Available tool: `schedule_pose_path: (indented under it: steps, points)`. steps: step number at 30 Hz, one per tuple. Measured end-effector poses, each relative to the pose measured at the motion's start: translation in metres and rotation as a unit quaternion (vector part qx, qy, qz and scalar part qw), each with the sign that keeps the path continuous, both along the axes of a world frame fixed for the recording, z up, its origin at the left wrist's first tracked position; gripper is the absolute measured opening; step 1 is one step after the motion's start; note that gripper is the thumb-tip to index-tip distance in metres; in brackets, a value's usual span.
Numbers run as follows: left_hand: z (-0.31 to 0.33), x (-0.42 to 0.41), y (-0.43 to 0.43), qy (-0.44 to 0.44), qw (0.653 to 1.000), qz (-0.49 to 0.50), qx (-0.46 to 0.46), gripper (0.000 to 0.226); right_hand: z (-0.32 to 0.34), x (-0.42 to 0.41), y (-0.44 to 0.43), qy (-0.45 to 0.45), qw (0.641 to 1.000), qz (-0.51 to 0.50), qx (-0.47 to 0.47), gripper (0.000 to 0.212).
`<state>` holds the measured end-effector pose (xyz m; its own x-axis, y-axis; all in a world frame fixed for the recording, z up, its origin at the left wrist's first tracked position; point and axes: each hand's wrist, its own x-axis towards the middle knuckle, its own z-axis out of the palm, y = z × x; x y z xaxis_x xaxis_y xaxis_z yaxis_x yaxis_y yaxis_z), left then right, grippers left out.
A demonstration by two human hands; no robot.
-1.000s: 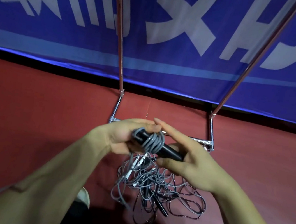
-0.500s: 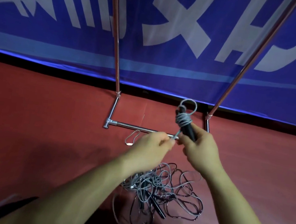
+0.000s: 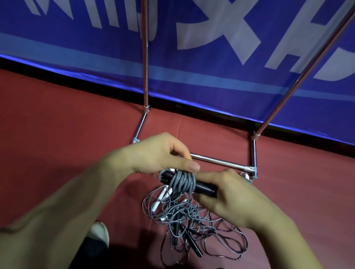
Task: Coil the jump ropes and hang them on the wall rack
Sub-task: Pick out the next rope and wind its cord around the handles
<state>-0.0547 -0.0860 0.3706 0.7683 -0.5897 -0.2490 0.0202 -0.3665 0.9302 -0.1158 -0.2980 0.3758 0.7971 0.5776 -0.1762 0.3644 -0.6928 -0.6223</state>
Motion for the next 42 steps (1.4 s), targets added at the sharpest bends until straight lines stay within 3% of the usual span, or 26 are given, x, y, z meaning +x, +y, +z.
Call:
schedule_pose_path:
  steps: [3, 6, 8, 11, 13, 15, 17, 20, 22, 24, 25, 27, 29, 32, 35, 38, 40, 42]
  points:
    - [0.005, 0.000, 0.006, 0.154, 0.982, -0.014, -0.105, 0.019, 0.006, -0.007, 0.006, 0.062, 0.986, -0.042, 0.146, 0.038]
    - [0.003, 0.001, 0.000, 0.240, 0.953, -0.010, -0.184, 0.036, 0.013, -0.008, 0.009, 0.168, 0.935, -0.076, 0.304, 0.052]
    - [-0.004, 0.001, -0.003, 0.308, 0.927, 0.019, -0.214, 0.031, 0.013, -0.008, 0.010, 0.193, 0.912, -0.072, 0.356, 0.059]
    - [-0.011, -0.006, -0.012, 0.395, 0.876, -0.013, -0.276, 0.024, 0.010, -0.005, 0.010, 0.202, 0.872, -0.098, 0.435, 0.050]
    - [-0.011, -0.012, -0.024, 0.410, 0.866, 0.029, -0.286, 0.024, 0.008, 0.001, 0.006, 0.214, 0.842, -0.141, 0.475, 0.041]
    - [-0.008, -0.015, -0.038, 0.362, 0.889, 0.092, -0.265, 0.024, 0.006, 0.007, -0.001, 0.217, 0.831, -0.182, 0.479, 0.035]
    - [-0.008, -0.016, -0.048, 0.295, 0.922, 0.133, -0.214, 0.028, 0.000, 0.012, -0.009, 0.177, 0.854, -0.213, 0.441, 0.035]
    - [-0.014, -0.021, -0.055, 0.182, 0.972, 0.138, -0.060, 0.033, -0.017, 0.018, -0.016, 0.059, 0.896, -0.275, 0.343, 0.041]
    - [-0.015, -0.029, -0.056, 0.039, 0.990, 0.087, 0.102, 0.035, -0.032, 0.024, -0.018, -0.057, 0.923, -0.314, 0.216, 0.044]
    - [-0.014, -0.034, -0.055, -0.148, 0.950, 0.026, 0.276, 0.032, -0.045, 0.026, -0.018, -0.127, 0.947, -0.285, 0.080, 0.041]
    - [-0.012, -0.036, -0.054, -0.222, 0.920, 0.013, 0.323, 0.032, -0.049, 0.026, -0.017, -0.120, 0.959, -0.255, 0.029, 0.033]
    - [-0.008, -0.035, -0.050, -0.325, 0.880, 0.000, 0.347, 0.034, -0.051, 0.022, -0.013, -0.056, 0.979, -0.191, -0.048, 0.017]
    - [-0.010, -0.025, -0.040, -0.348, 0.883, -0.029, 0.313, 0.033, -0.046, 0.015, -0.009, -0.005, 0.987, -0.117, -0.107, 0.013]
    - [-0.017, -0.012, -0.024, -0.289, 0.930, -0.063, 0.220, 0.031, -0.025, 0.009, -0.007, 0.018, 0.989, -0.051, -0.139, 0.007]
    - [-0.015, -0.007, -0.017, -0.153, 0.983, -0.041, 0.097, 0.026, 0.000, 0.004, -0.005, 0.057, 0.993, -0.032, -0.096, 0.018]
    - [-0.004, 0.000, -0.010, 0.014, 0.998, -0.056, -0.019, 0.016, 0.013, -0.003, -0.003, 0.116, 0.990, -0.039, 0.076, 0.010]
    - [-0.002, 0.001, -0.007, 0.117, 0.987, -0.058, -0.091, 0.027, 0.014, -0.004, -0.001, 0.163, 0.963, -0.056, 0.208, 0.010]
    - [-0.005, 0.001, -0.010, 0.234, 0.955, -0.028, -0.179, 0.044, 0.012, -0.003, 0.001, 0.195, 0.917, -0.084, 0.337, 0.013]
